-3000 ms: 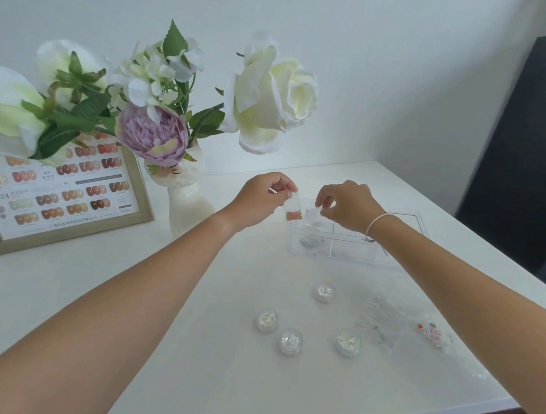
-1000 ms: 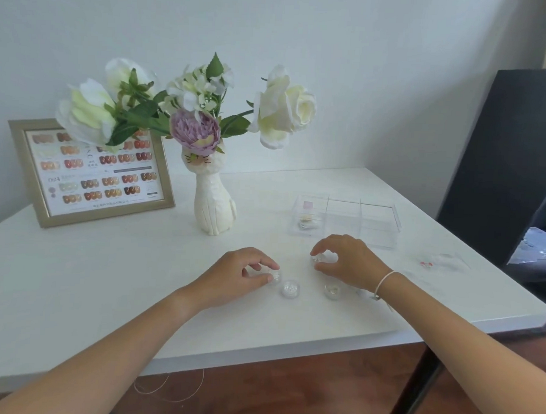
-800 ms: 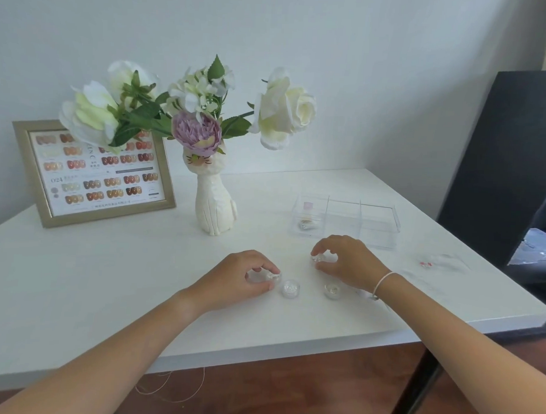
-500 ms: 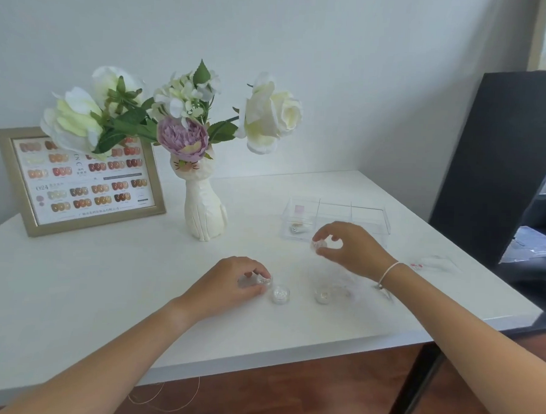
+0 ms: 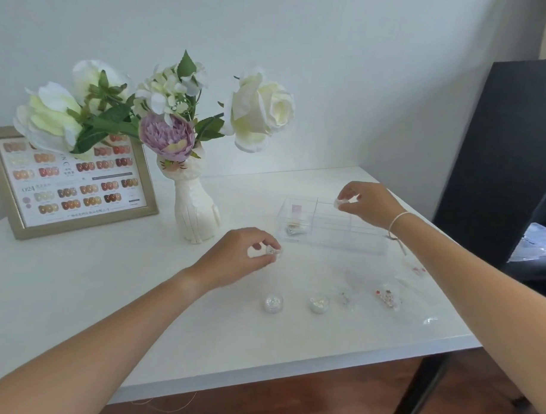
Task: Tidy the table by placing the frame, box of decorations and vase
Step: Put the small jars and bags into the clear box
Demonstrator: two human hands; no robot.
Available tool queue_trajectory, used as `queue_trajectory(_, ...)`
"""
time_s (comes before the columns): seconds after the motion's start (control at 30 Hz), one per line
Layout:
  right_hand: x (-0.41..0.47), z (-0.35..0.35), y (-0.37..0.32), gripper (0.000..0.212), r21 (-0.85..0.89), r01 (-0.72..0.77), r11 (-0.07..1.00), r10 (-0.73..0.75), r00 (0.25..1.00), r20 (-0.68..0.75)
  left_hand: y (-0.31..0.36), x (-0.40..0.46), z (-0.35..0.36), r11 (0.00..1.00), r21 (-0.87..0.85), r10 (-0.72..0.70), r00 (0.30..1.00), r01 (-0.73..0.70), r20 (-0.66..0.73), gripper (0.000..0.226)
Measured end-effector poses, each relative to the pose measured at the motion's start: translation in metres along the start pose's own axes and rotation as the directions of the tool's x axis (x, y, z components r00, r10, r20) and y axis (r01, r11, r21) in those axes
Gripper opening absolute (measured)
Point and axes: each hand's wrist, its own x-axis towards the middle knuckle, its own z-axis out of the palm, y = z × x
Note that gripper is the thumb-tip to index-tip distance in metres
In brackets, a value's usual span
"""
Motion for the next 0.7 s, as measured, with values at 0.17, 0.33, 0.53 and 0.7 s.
queue_trajectory(0.17, 0.021, 0.009, 0.003, 0.011, -0.161, -0.034, 0.986, 0.05, 0.994, 0.098, 0.015, 0.034, 0.001, 0.999, -0.016, 0.041, 0.999, -0.041, -0.016, 0.007)
queue_trajectory(0.33, 0.03, 0.017, 0.002, 0.006, -0.438, 0.018, 0.899, 0.071, 0.98, 0.184, 0.024, 0.069, 0.006, 0.999, -0.021, 0.049, 0.999, -0.05, -0.018, 0.007)
queue_trajectory(0.53, 0.04, 0.023, 0.005, 0.01, -0.597, 0.048, 0.801, 0.074, 0.981, 0.178, 0.027, 0.11, 0.017, 1.0, -0.025, 0.008, 1.0, -0.008, -0.026, 0.005)
queue_trajectory(0.7, 0.043, 0.025, 0.001, 0.013, -0.703, 0.063, 0.709, 0.104, 0.976, 0.193, 0.027, 0.135, 0.029, 1.0, 0.004, -0.004, 1.0, 0.004, -0.005, 0.008)
